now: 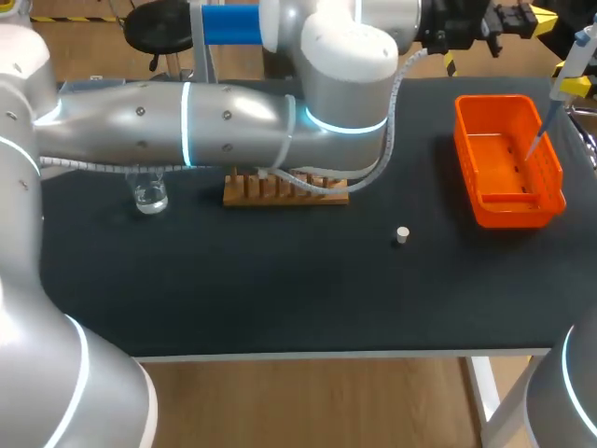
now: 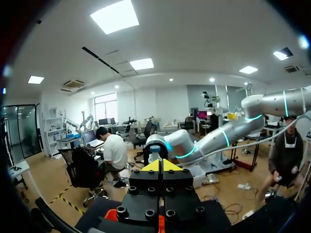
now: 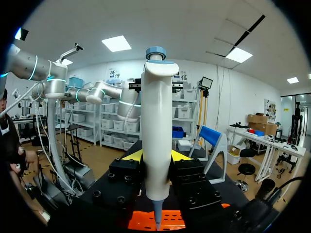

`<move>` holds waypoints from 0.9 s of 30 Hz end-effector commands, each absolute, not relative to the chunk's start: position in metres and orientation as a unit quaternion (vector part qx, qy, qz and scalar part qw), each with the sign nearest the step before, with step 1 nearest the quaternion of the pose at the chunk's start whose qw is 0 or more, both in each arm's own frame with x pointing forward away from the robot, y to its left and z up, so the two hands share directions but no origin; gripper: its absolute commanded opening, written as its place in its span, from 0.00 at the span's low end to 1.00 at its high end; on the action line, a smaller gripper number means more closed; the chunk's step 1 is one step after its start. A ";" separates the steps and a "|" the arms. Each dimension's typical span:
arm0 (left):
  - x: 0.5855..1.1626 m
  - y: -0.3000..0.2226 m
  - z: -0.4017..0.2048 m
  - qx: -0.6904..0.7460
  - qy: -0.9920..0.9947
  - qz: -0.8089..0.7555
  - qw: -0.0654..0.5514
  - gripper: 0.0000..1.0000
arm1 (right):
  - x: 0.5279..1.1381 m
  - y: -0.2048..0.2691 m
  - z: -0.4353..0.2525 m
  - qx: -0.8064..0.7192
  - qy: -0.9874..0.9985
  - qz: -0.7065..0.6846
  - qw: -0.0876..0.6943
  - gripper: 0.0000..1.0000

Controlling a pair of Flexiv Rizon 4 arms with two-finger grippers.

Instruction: Invert the test tube, pick up the pipette, mount the tip to pipette, aspirate from beaker and dispense into the tube, eject the tip, return the pipette, and cap with the stopper.

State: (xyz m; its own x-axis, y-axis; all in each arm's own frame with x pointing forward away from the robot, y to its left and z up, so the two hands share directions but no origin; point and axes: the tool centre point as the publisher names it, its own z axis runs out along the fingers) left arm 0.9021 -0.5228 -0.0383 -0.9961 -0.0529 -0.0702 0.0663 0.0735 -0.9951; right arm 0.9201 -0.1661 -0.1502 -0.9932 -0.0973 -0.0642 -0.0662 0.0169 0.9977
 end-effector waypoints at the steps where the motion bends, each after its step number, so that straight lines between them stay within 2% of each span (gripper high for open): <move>1: 0.904 -0.536 -0.042 0.003 0.710 -0.703 0.048 0.00 | 0.919 -0.166 -0.150 0.057 -0.714 -0.698 0.010 0.00; 27: 0.909 -0.572 -0.046 0.017 0.719 -0.693 0.053 0.00 | 0.919 -0.166 -0.150 0.057 -0.714 -0.698 0.010 0.00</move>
State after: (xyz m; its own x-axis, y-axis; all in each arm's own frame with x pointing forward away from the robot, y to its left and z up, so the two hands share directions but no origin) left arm 0.9083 -0.5656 -0.0423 -0.9945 -0.0378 -0.0973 0.0949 0.0596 -0.9937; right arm 0.9201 -0.1661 -0.1502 -0.9932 -0.0972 -0.0642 -0.0662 0.0169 0.9977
